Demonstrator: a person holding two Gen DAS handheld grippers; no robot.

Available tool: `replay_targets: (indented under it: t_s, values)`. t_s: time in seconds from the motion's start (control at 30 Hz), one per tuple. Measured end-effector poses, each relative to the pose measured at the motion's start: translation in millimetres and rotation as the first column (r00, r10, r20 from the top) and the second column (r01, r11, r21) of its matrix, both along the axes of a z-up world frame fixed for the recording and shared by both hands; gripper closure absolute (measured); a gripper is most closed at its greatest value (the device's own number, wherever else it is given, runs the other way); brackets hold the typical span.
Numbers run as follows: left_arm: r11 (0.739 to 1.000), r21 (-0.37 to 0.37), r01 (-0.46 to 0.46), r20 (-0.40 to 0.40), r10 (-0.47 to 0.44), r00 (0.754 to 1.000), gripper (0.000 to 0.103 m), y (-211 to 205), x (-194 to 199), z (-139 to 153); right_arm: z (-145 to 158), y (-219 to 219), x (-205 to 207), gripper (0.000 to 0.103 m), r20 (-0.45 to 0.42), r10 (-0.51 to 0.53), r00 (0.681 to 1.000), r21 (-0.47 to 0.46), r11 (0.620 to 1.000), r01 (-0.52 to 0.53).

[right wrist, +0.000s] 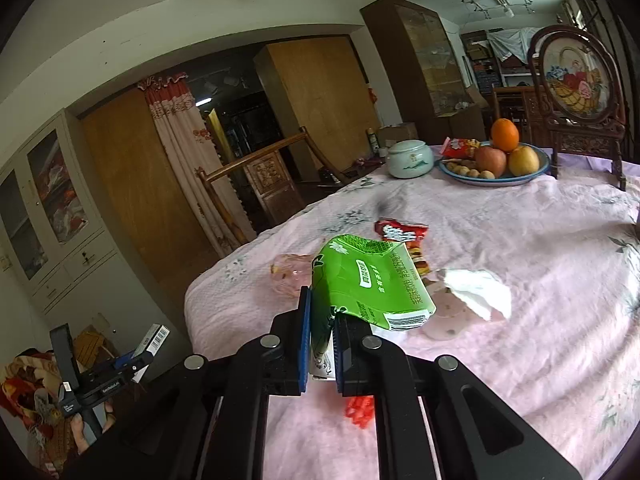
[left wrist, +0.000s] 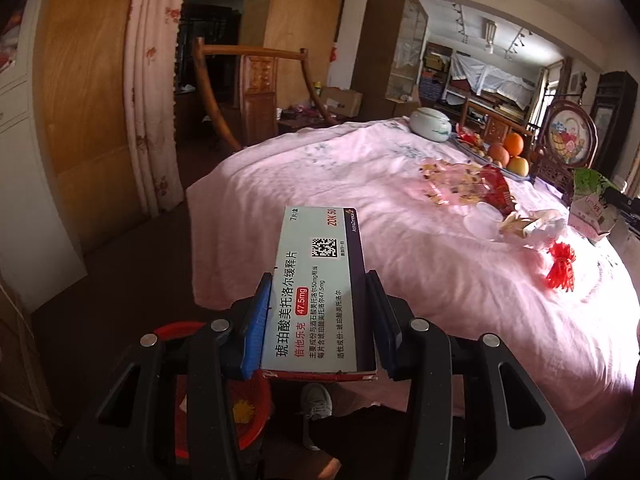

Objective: Collect trash
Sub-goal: 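Carry box and green packet to the red wastebasket and release both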

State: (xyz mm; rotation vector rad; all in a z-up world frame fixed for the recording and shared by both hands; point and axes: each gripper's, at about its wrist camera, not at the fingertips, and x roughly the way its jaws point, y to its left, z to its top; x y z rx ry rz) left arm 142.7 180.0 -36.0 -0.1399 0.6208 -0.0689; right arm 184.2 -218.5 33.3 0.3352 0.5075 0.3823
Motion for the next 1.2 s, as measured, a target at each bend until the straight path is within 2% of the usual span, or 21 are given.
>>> replay_targets:
  t_s: [0.2,0.23,0.27,0.33,0.47,0.73,0.93,1.03,1.07,1.1,1.13,1.2]
  values:
    - [0.995,-0.034,-0.097,-0.082,0.093,0.992,0.056,57.2,-15.7,-35.1,12.5,76.7,-2.1,0.093,0.008,0.154,0.988,-0.005,0.988,-0.154]
    - [0.994,-0.034,-0.107,-0.100,0.103,0.990,0.050,63.4,-17.3,-41.2,13.5,90.2,-1.1,0.093,0.003,0.182,0.983,-0.002,0.983,-0.182]
    - [0.992,-0.037,-0.120,-0.114,0.116,0.987,0.037,69.7,-19.2,-47.1,13.4,104.0,0.2,0.093,-0.005,0.210,0.978,0.002,0.978,-0.210]
    - [0.986,-0.043,-0.159,-0.120,0.153,0.981,0.022,83.6,-24.8,-55.6,11.9,132.6,2.4,0.093,-0.023,0.267,0.963,0.006,0.964,-0.267]
    - [0.977,-0.045,-0.209,-0.103,0.204,0.974,0.011,109.0,-36.6,-60.6,0.4,190.3,7.1,0.093,-0.073,0.366,0.928,0.004,0.930,-0.366]
    - [0.937,-0.051,-0.346,-0.111,0.339,0.934,0.008,162.1,-51.4,-69.0,-37.1,292.1,19.6,0.093,-0.203,0.522,0.829,0.023,0.848,-0.529]
    - [0.914,-0.072,-0.399,-0.144,0.386,0.911,0.007,191.6,-61.9,-78.0,-65.6,356.1,21.7,0.092,-0.294,0.594,0.749,0.030,0.789,-0.614]
    - [0.910,-0.054,-0.412,-0.157,0.399,0.903,0.007,198.7,-64.1,-80.6,-78.0,379.1,24.7,0.087,-0.332,0.611,0.718,0.036,0.769,-0.638]
    - [0.909,-0.043,-0.415,-0.160,0.404,0.901,0.007,198.9,-64.1,-80.7,-82.4,384.6,26.1,0.078,-0.346,0.618,0.706,0.046,0.763,-0.645]
    - [0.908,-0.032,-0.417,-0.162,0.407,0.899,0.007,199.5,-62.4,-81.5,-86.5,387.5,27.5,0.074,-0.356,0.623,0.697,0.061,0.760,-0.648]
    - [0.908,-0.024,-0.417,-0.164,0.408,0.898,0.007,199.9,-60.9,-82.0,-89.1,389.1,28.5,0.069,-0.363,0.621,0.694,0.071,0.762,-0.644]
    - [0.910,-0.018,-0.415,-0.166,0.406,0.899,0.007,200.0,-58.5,-83.7,-93.3,389.9,28.7,0.067,-0.371,0.614,0.697,0.075,0.767,-0.637]
